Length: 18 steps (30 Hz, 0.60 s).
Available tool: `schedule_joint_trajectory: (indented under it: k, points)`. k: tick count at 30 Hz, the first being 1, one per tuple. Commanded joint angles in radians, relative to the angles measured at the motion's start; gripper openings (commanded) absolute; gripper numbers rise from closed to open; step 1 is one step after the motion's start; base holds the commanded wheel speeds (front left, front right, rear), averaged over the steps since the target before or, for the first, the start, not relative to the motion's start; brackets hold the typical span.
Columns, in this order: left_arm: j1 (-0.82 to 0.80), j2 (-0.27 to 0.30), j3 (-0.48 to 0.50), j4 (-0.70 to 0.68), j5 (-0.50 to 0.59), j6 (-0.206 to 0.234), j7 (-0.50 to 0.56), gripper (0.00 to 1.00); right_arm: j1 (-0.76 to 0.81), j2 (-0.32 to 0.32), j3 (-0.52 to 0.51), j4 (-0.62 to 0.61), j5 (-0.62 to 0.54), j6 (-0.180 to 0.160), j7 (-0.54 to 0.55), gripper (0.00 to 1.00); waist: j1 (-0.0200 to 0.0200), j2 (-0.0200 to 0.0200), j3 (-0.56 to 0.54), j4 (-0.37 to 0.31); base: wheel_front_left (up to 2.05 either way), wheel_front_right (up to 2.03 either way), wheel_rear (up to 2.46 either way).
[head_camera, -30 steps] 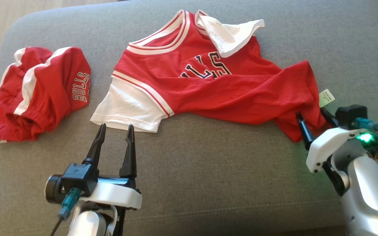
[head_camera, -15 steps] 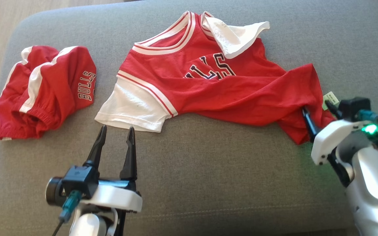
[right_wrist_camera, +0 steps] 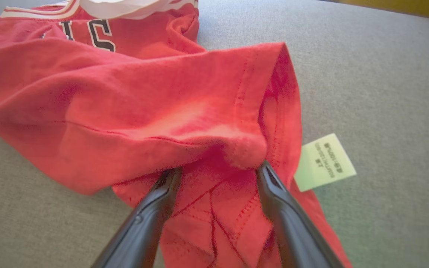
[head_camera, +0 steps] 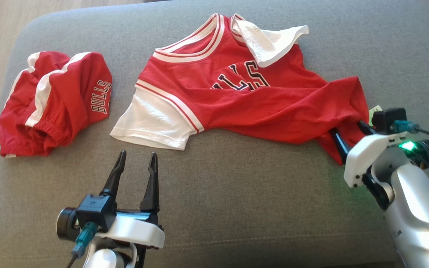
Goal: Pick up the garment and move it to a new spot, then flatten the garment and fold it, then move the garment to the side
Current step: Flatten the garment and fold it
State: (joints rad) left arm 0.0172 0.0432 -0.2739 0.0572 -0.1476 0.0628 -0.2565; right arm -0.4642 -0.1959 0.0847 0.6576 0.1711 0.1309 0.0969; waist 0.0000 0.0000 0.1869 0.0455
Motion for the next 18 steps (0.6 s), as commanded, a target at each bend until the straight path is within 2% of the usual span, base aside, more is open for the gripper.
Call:
schedule_joint_trajectory:
  k: [1,3,4,6,7,12,18]
  points:
    - [-0.027,0.007,0.033,-0.032,0.008,0.000,-0.005,1.00,-0.047,-0.014,0.033,-0.023,0.018,0.000,-0.016,0.87,0.0000,0.0000,0.002,0.003,0.00,0.00,0.00]
    - [-0.025,0.007,0.034,-0.031,0.007,0.001,-0.005,1.00,-0.054,-0.021,0.047,-0.016,0.030,0.000,-0.026,0.54,0.0000,0.0000,0.002,0.003,0.00,0.00,0.00]
    - [-0.025,0.007,0.034,-0.031,0.007,0.001,-0.005,1.00,-0.054,-0.021,0.047,-0.016,0.030,0.000,-0.026,0.54,0.0000,0.0000,0.002,0.003,0.00,0.00,0.00]
    - [-0.025,0.007,0.034,-0.031,0.006,0.003,-0.005,1.00,-0.061,-0.030,0.066,-0.014,0.036,0.000,-0.041,0.23,0.0000,0.0000,0.004,0.003,0.00,0.00,0.00]
    - [-0.025,0.007,0.034,-0.032,0.005,0.004,-0.005,1.00,-0.065,-0.034,0.073,-0.013,0.041,0.000,-0.051,0.00,0.0000,0.0000,0.005,0.002,0.00,0.00,0.00]
    - [-0.027,0.007,0.033,-0.032,0.003,0.010,-0.005,1.00,-0.076,-0.056,0.099,-0.005,0.054,0.000,-0.083,0.00,0.0000,0.0000,0.002,-0.007,0.00,0.00,0.00]
    - [-0.038,0.007,0.048,-0.019,0.001,0.009,-0.005,1.00,-0.018,-0.089,0.047,-0.074,0.066,0.000,-0.091,0.00,0.0000,0.0000,0.002,-0.014,0.00,0.00,0.00]
